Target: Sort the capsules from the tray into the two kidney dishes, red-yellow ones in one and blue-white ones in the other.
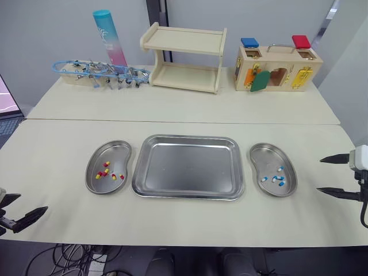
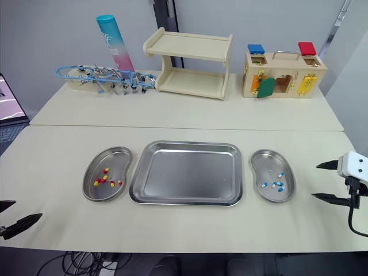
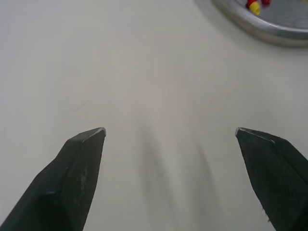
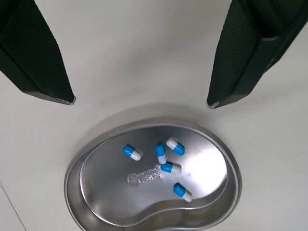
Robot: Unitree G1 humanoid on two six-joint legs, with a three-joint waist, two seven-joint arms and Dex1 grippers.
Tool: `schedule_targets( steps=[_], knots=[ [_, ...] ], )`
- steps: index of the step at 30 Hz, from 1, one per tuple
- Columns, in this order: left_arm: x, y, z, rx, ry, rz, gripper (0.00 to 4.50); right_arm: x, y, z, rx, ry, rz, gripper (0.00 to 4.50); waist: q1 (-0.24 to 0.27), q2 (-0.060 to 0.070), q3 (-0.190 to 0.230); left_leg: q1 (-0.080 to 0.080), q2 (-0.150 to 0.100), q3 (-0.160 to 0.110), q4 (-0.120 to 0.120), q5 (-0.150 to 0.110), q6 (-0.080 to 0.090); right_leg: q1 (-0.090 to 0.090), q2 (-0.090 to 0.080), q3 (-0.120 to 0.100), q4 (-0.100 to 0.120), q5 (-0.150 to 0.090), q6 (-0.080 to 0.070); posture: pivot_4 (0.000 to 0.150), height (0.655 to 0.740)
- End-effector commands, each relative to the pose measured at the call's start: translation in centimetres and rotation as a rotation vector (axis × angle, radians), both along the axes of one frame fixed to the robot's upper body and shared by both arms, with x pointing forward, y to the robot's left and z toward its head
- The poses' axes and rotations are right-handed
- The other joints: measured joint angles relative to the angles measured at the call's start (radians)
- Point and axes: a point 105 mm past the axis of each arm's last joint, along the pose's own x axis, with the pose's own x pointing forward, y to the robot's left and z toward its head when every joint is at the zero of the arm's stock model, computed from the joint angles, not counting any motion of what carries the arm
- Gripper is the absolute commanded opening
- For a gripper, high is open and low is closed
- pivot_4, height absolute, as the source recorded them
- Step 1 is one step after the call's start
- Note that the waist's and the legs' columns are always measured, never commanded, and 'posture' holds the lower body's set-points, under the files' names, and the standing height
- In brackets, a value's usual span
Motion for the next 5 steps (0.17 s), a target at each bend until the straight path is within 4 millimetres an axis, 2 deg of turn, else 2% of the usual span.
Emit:
schedule_targets(
  steps=[1,5],
  knots=[
    [0.45,0.49,1.59,0.024,-0.023,-0.01,4.5,-0.02,-0.13,0.73,-0.031,0.013,0.022,4.46,0.002,0.0,0.0,0.0,0.0,0.0,0.0,0.0,0.0,0.0,0.0,0.0,0.0,0.0,0.0,0.15,0.74],
    [1.34,0.35,2.05,0.002,-0.045,-0.022,4.5,0.11,0.13,0.69,-0.031,0.019,0.032,4.46,0.001,0.002,0.001,0.0,0.0,0.0,0.0,0.0,0.0,0.0,0.0,0.0,0.0,0.0,0.0,0.15,0.74]
  ],
)
